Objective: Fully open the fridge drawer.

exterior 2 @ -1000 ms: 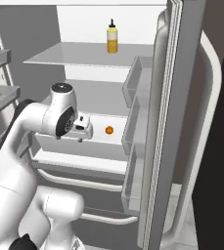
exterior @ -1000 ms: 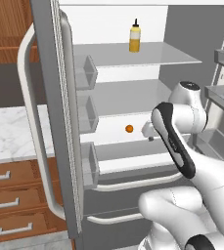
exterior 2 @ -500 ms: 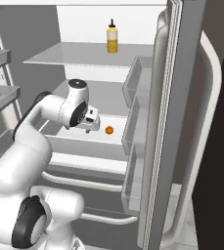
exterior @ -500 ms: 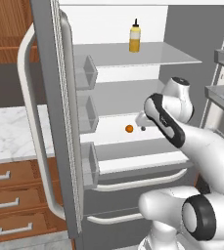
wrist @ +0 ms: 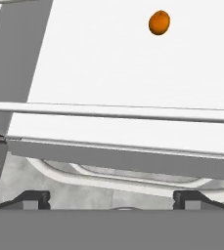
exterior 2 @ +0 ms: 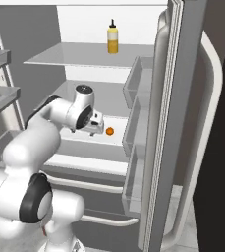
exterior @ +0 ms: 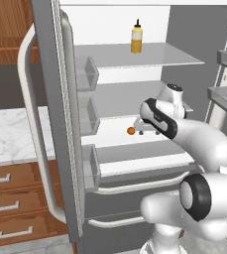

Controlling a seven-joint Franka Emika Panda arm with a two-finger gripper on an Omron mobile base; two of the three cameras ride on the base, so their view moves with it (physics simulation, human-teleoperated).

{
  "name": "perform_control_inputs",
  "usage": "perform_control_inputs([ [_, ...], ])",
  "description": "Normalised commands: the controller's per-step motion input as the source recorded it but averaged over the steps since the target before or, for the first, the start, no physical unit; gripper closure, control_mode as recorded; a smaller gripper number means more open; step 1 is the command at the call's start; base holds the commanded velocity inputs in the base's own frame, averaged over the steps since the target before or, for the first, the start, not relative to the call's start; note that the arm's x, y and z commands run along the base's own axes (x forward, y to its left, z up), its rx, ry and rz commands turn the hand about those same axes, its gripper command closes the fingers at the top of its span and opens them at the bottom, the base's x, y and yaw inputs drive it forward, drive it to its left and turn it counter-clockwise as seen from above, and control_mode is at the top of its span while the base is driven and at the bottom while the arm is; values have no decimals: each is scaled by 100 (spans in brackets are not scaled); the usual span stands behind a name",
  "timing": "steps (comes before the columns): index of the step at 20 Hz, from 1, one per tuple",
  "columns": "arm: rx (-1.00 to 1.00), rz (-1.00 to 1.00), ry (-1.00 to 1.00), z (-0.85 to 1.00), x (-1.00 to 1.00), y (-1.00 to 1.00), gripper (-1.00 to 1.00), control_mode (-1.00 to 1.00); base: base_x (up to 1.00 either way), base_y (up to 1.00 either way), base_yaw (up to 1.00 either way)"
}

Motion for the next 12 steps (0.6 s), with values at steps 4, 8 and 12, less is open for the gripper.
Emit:
perform_control_inputs([
  [4,0,0,-1,-42,36,0,-100,-100,0,0,0],
  [8,0,0,-3,-24,34,0,-100,-100,0,0,0],
  [12,0,0,-1,-24,39,0,-100,-100,0,0,0],
])
